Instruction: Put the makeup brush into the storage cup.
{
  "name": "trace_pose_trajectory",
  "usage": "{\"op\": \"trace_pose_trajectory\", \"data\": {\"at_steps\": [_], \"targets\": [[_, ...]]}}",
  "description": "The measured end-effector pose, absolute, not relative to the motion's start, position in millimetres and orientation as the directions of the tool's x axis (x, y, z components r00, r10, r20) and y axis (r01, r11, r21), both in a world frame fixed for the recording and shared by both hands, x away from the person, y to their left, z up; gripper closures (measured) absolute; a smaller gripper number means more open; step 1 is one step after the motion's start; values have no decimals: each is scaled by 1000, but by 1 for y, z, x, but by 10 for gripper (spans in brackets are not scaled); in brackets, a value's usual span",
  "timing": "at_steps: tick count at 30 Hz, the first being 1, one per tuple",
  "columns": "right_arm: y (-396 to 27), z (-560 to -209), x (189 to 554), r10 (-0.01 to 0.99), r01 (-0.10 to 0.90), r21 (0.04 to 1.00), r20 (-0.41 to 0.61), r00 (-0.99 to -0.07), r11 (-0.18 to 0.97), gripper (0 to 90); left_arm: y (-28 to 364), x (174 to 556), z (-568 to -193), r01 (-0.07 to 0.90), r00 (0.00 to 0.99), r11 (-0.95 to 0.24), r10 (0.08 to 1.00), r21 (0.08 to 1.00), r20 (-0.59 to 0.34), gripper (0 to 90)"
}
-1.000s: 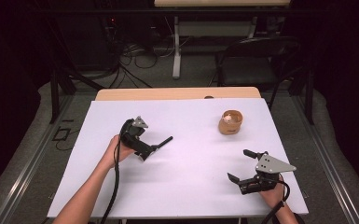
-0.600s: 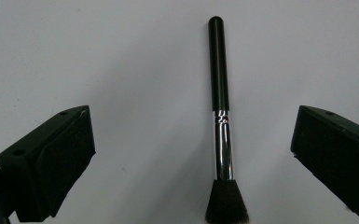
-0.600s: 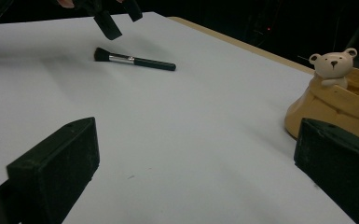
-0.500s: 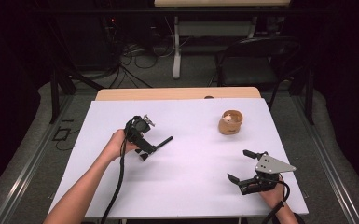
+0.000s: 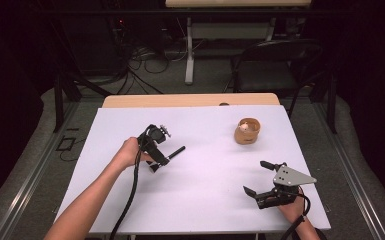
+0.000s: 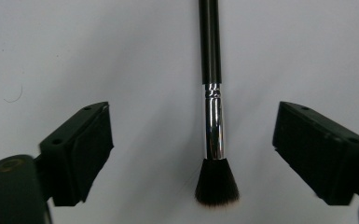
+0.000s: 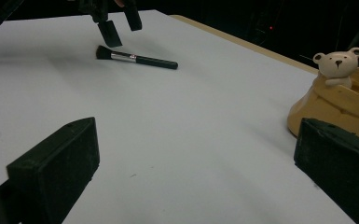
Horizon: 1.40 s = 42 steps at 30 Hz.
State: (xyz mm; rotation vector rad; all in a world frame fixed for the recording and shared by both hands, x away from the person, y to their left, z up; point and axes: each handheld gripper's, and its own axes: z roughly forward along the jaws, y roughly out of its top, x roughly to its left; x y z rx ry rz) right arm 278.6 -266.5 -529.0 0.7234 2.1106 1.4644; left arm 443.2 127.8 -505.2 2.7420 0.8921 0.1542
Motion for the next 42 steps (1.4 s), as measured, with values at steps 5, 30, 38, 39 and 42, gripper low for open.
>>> {"op": "trace_pose_trajectory", "data": {"at_steps": [5, 30, 38, 39, 42], "targets": [[-266, -529, 279, 656, 154, 944, -80, -751, 291, 0, 125, 444, -508, 570, 807, -783, 591, 249, 10, 235], [-266, -529, 279, 656, 154, 944, -80, -750, 292, 0, 123, 449, -520, 585, 809, -788, 583, 189, -73, 661], [-267, -529, 279, 655, 157, 941, -82, -751, 298, 0, 123, 449, -525, 589, 808, -790, 584, 173, -79, 725], [-267, -529, 279, 654, 157, 942, -81, -752, 298, 0, 123, 449, -525, 589, 807, -789, 586, 173, -79, 731], [-266, -529, 279, 655, 161, 940, -82, -751, 301, 0, 123, 449, -525, 589, 807, -790, 586, 172, -70, 757]]}}
